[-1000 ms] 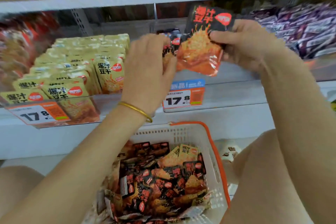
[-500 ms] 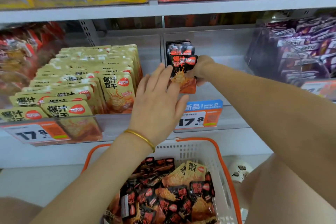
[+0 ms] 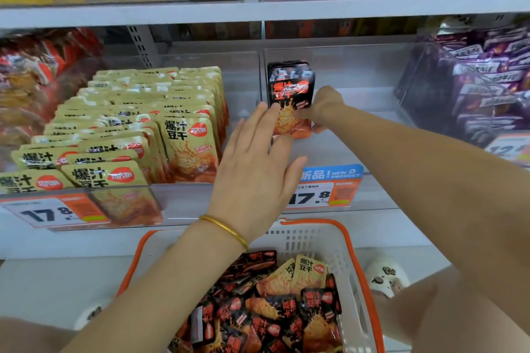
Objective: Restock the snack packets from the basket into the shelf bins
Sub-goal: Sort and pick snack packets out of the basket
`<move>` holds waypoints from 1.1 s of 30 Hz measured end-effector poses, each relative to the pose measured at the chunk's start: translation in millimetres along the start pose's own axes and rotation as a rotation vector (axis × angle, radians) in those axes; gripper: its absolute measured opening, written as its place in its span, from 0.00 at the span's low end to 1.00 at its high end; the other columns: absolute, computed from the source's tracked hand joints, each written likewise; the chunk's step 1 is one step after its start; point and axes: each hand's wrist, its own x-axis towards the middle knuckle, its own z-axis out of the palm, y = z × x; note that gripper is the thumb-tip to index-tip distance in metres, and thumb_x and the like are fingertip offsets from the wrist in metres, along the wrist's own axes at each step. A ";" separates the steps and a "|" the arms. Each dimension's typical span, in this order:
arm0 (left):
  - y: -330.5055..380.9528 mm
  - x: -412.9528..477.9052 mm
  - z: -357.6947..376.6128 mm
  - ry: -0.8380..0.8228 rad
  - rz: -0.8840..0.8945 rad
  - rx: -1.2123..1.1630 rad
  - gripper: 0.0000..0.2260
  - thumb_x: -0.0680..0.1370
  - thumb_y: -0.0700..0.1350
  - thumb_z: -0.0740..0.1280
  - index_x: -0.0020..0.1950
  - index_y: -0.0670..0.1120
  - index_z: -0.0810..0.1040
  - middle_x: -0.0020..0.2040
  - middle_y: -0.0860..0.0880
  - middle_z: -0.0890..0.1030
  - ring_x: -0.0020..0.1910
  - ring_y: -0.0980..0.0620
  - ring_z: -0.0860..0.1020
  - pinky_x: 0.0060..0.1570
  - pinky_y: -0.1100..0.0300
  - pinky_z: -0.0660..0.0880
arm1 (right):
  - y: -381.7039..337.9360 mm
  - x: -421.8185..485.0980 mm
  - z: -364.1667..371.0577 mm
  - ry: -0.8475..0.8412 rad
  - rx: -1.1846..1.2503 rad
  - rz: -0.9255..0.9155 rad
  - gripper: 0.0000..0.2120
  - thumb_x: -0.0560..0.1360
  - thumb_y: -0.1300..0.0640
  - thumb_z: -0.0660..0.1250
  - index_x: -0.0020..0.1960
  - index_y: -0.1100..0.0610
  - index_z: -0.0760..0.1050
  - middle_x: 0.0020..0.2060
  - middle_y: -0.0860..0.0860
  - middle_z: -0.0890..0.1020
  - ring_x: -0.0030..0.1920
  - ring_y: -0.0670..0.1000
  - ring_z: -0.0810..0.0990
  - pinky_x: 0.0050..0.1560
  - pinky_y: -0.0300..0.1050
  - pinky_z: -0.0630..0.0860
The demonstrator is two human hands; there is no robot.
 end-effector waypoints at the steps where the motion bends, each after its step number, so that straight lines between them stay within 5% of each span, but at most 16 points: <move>1: -0.3 0.1 0.2 0.001 0.001 -0.002 0.21 0.80 0.52 0.53 0.56 0.39 0.78 0.71 0.38 0.67 0.73 0.40 0.61 0.69 0.42 0.62 | 0.1 -0.3 -2.0 -0.010 0.019 0.012 0.19 0.71 0.51 0.73 0.45 0.63 0.68 0.46 0.59 0.81 0.47 0.57 0.84 0.50 0.48 0.80; 5: -0.6 -0.3 1.0 0.002 0.005 0.002 0.21 0.80 0.52 0.52 0.57 0.39 0.78 0.71 0.38 0.67 0.74 0.41 0.61 0.70 0.41 0.61 | 0.9 -8.1 -12.4 0.007 0.001 -0.011 0.21 0.71 0.52 0.73 0.36 0.59 0.62 0.43 0.58 0.79 0.43 0.57 0.84 0.45 0.47 0.80; 8: 1.7 -1.0 -1.4 0.023 0.011 0.005 0.21 0.80 0.52 0.53 0.58 0.40 0.77 0.72 0.39 0.66 0.74 0.41 0.60 0.71 0.42 0.58 | -0.7 -20.2 -25.3 0.072 -0.028 -0.099 0.21 0.72 0.52 0.72 0.35 0.58 0.61 0.41 0.57 0.80 0.30 0.50 0.77 0.29 0.41 0.72; 13: 12.9 -7.3 -12.6 0.124 0.059 -0.047 0.17 0.80 0.48 0.56 0.59 0.39 0.77 0.71 0.39 0.68 0.73 0.41 0.62 0.72 0.43 0.58 | 1.7 -105.9 -61.7 0.132 0.055 -0.345 0.16 0.74 0.56 0.70 0.32 0.59 0.69 0.35 0.60 0.83 0.31 0.55 0.81 0.23 0.37 0.75; 16: 20.3 -22.9 -14.3 0.219 0.143 -0.099 0.13 0.79 0.41 0.60 0.57 0.37 0.78 0.68 0.37 0.70 0.71 0.39 0.65 0.69 0.42 0.62 | 28.0 -184.6 -72.0 -0.090 0.195 -0.406 0.11 0.73 0.60 0.70 0.36 0.62 0.71 0.29 0.60 0.80 0.26 0.52 0.80 0.24 0.42 0.77; 20: 25.8 -56.2 -5.1 0.250 0.227 -0.146 0.10 0.76 0.35 0.61 0.52 0.35 0.80 0.63 0.36 0.75 0.66 0.37 0.70 0.65 0.43 0.67 | 76.6 -219.0 -36.2 -0.442 0.114 -0.259 0.07 0.73 0.61 0.70 0.40 0.62 0.74 0.30 0.58 0.79 0.28 0.52 0.81 0.30 0.42 0.79; 25: 24.5 -104.3 25.6 0.054 0.260 -0.121 0.11 0.75 0.36 0.60 0.51 0.38 0.80 0.61 0.38 0.77 0.64 0.39 0.72 0.65 0.44 0.67 | 125.2 -175.8 51.2 -0.603 -0.137 -0.137 0.07 0.75 0.60 0.67 0.44 0.64 0.72 0.35 0.61 0.82 0.33 0.55 0.83 0.39 0.49 0.82; 28: 14.6 -124.4 48.9 -0.092 0.263 -0.111 0.12 0.77 0.38 0.58 0.52 0.37 0.80 0.61 0.37 0.77 0.63 0.38 0.74 0.61 0.42 0.70 | 153.6 -144.4 103.1 -0.737 -0.315 -0.068 0.09 0.75 0.58 0.66 0.38 0.60 0.72 0.29 0.54 0.82 0.38 0.56 0.84 0.44 0.49 0.82; 33: -3.7 -135.8 73.3 -0.275 0.239 -0.159 0.12 0.77 0.38 0.60 0.56 0.38 0.79 0.62 0.39 0.77 0.64 0.39 0.74 0.61 0.44 0.71 | 177.7 -125.8 142.4 -0.863 -0.624 -0.109 0.12 0.77 0.58 0.64 0.35 0.60 0.73 0.34 0.55 0.79 0.35 0.53 0.77 0.46 0.49 0.80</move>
